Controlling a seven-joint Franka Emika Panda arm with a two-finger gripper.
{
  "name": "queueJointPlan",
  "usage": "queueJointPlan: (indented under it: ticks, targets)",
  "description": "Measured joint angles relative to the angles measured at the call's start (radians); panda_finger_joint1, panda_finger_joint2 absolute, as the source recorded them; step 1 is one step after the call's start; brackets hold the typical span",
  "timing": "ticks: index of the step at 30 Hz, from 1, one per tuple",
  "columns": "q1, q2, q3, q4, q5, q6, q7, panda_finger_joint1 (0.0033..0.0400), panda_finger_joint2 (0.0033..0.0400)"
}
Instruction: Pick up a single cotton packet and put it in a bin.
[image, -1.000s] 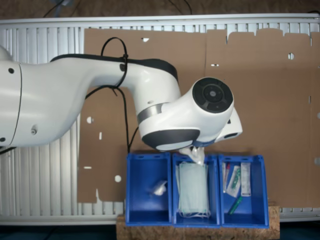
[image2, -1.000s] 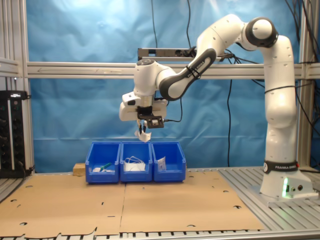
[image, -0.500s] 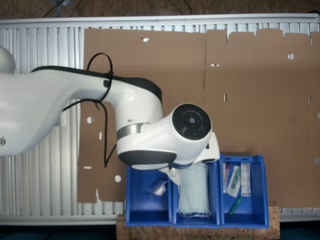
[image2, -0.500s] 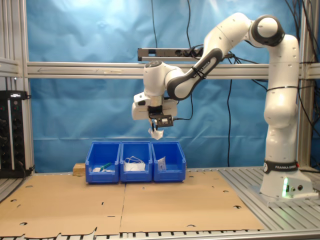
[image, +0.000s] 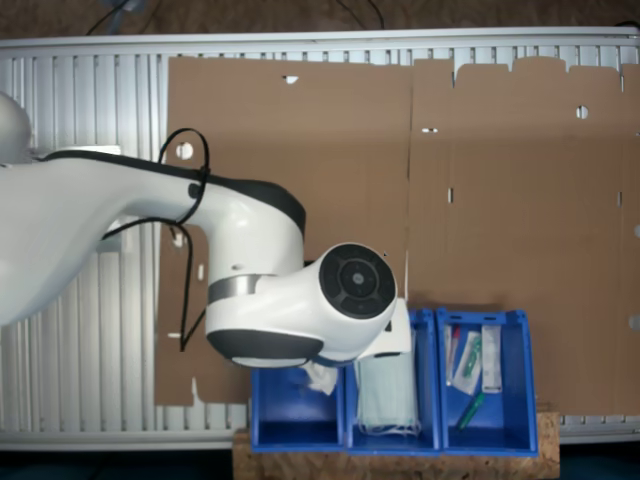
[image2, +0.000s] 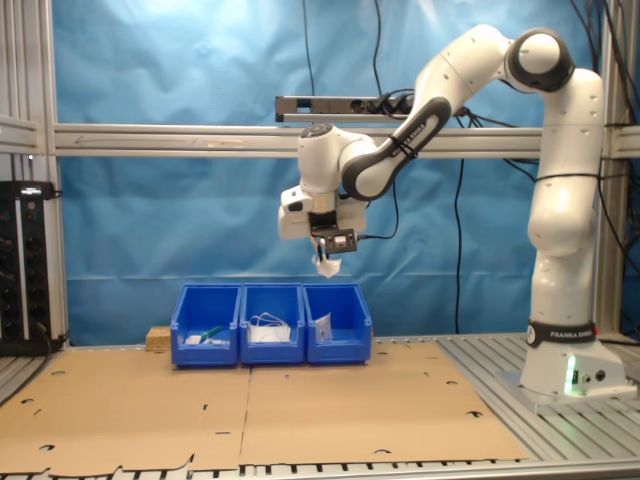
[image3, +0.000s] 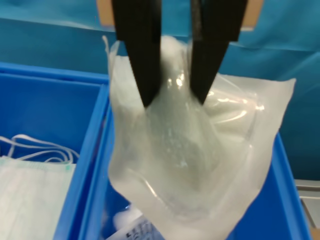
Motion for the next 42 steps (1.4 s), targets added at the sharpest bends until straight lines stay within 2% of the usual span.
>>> queueJointPlan:
  ticks: [6, 13, 42]
  targets:
    - [-0.001, -0.004, -0.037, -0.005, 0.000, 0.000, 0.000, 0.0038, 0.0038]
    - [-0.003, -0.006, -0.057, -0.009, 0.000, 0.000, 0.000, 0.0038, 0.0038]
    - [-0.003, -0.008, -0.059, -0.009, 0.000, 0.000, 0.000, 0.0039, 0.0039]
